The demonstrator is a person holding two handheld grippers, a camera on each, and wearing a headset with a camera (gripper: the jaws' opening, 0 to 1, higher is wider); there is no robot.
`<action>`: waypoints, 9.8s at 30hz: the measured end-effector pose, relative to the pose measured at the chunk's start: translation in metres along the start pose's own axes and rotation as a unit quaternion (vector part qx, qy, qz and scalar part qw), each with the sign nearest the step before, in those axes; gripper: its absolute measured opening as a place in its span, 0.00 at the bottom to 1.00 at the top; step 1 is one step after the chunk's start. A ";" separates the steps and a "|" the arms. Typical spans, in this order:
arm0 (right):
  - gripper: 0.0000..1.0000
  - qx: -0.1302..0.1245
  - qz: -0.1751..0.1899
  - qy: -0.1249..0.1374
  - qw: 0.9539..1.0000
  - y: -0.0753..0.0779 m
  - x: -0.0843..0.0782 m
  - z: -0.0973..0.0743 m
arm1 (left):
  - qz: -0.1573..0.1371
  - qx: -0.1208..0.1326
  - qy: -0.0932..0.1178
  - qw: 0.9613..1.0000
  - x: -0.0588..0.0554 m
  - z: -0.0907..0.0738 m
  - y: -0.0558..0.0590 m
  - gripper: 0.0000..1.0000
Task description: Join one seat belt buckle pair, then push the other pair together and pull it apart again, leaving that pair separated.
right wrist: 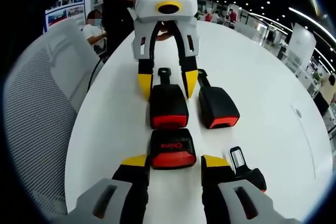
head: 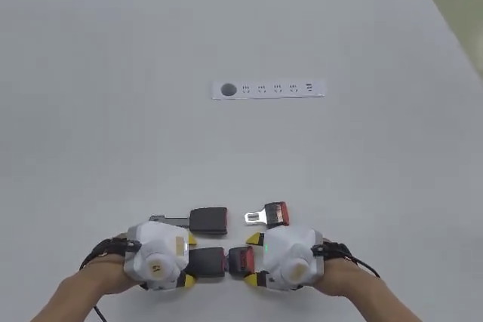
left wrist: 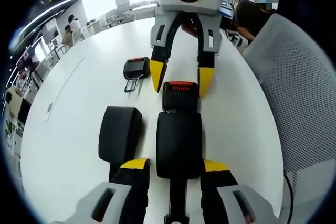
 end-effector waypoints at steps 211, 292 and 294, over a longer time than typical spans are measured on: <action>0.28 0.011 -0.042 -0.058 0.997 0.075 0.007 0.027 | -0.045 -0.008 -0.001 0.999 0.011 -0.008 -0.077 0.32; 0.30 0.012 -0.057 -0.057 0.997 0.078 -0.002 0.021 | -0.031 -0.019 -0.006 0.999 0.015 -0.007 -0.076 0.33; 0.30 0.012 -0.056 -0.059 0.997 0.079 -0.003 0.020 | -0.032 -0.019 -0.006 0.999 0.015 -0.007 -0.076 0.33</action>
Point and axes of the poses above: the centre of the closed fingertips' face, and the gripper's own axes: z roughly forward along the fingers, y roughly to its right, x roughly out of its top, the point moved 9 cm from there along -z, roughly backward along the fingers, and after that the axes turned 15 degrees about -x, right-handed, at the moved point
